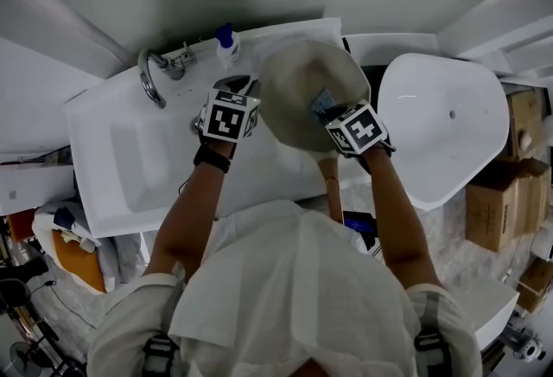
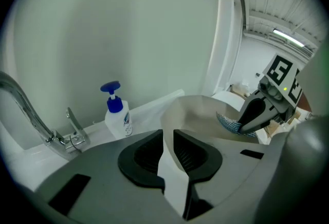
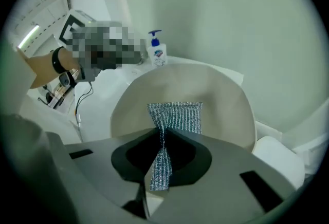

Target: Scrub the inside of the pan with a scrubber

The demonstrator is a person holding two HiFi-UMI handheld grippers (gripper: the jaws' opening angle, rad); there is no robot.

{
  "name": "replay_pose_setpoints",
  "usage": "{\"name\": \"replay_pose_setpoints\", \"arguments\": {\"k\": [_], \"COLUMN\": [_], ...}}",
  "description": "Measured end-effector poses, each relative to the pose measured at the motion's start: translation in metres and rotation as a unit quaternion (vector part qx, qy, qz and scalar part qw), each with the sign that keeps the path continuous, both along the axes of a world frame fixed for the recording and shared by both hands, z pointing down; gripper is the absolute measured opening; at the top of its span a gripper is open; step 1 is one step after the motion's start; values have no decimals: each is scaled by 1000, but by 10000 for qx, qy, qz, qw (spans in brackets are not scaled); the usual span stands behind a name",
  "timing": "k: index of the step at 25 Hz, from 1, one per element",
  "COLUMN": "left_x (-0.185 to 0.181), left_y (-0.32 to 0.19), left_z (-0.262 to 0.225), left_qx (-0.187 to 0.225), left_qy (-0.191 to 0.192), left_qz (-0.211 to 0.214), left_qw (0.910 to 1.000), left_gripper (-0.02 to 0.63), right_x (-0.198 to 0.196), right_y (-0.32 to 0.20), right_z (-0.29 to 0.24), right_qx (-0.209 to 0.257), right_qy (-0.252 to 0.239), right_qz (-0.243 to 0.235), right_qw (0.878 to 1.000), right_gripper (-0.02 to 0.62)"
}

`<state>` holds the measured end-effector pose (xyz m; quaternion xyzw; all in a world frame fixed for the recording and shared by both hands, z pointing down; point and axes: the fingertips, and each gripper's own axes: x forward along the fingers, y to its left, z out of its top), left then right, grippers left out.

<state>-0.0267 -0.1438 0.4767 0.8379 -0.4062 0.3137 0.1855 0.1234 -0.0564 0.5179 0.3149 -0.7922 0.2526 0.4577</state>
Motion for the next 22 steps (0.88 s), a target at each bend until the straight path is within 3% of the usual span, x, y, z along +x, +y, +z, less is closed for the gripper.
{"name": "replay_pose_setpoints", "arguments": {"k": [4,7,11,14,18,22], "left_x": [-2,-8,-16,-24,-35,-43], "left_y": [2,0,-4,-5,-2,0], "left_z": [-23,-45,-73,-93,-127,-154], "left_qx": [352,659,1173,1514,2064,2543], "left_qy": [280,602,929,1094,1325,1480], "left_qz": [-150,-301,-437,-523,-630,-700], "left_qw": [9989,9956,9878,9810,9674,9532], "left_gripper": [51,33,25,20,18,17], "right_x": [6,13,25,39,64,85], "right_y": [-26,-35,-38,-36,-30,-24], "right_z": [-20,-42,-83,-116,-167,-199], "right_qx": [855,1325,2053,2684,3559,4233], "right_qy": [-815,-1517,-2186,-2334,-2458,-2355], "right_qz": [923,1556,1882,1967,2124,2305], "right_qw": [9887,9671,9352,9137,8762,8440], "right_gripper": [37,37,37,37,37,38]}}
